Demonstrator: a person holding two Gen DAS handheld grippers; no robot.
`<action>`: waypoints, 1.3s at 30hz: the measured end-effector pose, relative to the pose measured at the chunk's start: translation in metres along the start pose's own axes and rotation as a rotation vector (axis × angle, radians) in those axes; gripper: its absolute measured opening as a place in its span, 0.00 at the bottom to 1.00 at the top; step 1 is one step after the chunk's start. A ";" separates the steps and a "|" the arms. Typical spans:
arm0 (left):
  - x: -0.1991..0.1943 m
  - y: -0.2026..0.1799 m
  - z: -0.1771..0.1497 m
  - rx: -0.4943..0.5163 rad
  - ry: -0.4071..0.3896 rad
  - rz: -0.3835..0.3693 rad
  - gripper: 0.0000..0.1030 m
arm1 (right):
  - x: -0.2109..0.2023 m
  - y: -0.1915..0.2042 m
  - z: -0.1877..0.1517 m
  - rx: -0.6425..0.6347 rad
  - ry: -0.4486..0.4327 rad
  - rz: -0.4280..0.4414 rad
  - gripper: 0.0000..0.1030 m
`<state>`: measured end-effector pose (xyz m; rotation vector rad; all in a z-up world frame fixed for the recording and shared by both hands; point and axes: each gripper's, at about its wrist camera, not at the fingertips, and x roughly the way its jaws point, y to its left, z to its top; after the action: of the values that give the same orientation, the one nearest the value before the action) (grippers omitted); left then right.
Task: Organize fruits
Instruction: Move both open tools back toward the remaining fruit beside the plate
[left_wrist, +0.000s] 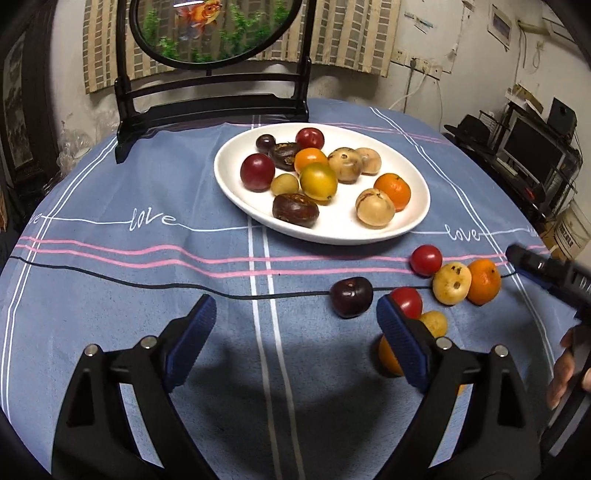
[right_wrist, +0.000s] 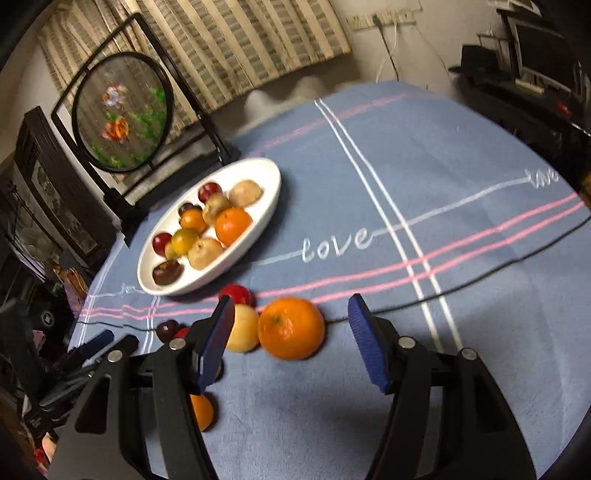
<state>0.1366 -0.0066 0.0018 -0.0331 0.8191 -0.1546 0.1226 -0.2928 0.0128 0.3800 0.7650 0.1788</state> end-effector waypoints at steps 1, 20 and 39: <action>0.000 0.000 -0.001 0.003 0.002 -0.009 0.88 | 0.000 0.000 0.000 -0.004 0.000 -0.003 0.62; 0.000 0.005 -0.001 -0.021 0.027 -0.041 0.88 | 0.013 0.007 -0.012 -0.121 0.106 -0.134 0.62; 0.004 0.000 -0.004 0.003 0.058 -0.038 0.89 | 0.050 0.035 -0.024 -0.305 0.216 -0.294 0.62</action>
<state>0.1366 -0.0069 -0.0036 -0.0412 0.8768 -0.1934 0.1410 -0.2399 -0.0214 -0.0447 0.9806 0.0586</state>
